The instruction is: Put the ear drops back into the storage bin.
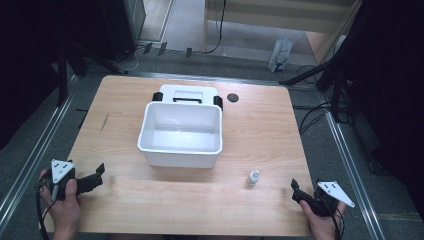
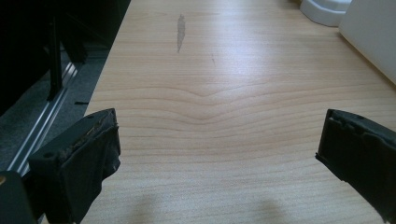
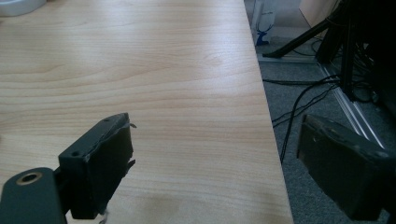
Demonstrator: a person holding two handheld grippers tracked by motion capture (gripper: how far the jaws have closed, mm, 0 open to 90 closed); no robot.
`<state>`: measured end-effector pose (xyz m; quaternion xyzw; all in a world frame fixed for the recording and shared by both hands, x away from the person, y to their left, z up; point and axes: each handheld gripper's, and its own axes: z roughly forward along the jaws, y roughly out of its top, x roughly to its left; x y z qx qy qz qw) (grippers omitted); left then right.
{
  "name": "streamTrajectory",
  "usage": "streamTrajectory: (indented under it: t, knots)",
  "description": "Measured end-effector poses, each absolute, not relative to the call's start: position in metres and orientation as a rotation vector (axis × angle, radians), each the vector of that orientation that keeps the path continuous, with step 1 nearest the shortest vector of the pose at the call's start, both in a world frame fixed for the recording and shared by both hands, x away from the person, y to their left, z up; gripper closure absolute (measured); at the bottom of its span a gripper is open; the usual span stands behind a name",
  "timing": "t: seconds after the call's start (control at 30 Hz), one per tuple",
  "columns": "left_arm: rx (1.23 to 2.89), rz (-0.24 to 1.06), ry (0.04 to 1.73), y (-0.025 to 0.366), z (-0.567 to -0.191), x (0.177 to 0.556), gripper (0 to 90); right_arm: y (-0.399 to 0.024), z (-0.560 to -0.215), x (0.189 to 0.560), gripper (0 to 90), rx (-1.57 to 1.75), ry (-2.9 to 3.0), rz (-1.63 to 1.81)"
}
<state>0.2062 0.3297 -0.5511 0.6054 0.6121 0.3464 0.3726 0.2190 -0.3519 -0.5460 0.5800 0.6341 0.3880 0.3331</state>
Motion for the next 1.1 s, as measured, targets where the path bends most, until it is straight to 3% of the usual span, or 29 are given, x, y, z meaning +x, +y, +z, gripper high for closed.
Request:
streamTrajectory:
  t: [1.1]
  knots:
    - [1.551, 0.878, 1.576, 0.3298, -0.5513, 0.2071, 0.0, -0.3475, -0.5467, 0.2222, 9.2, 1.511, 1.713, 0.969]
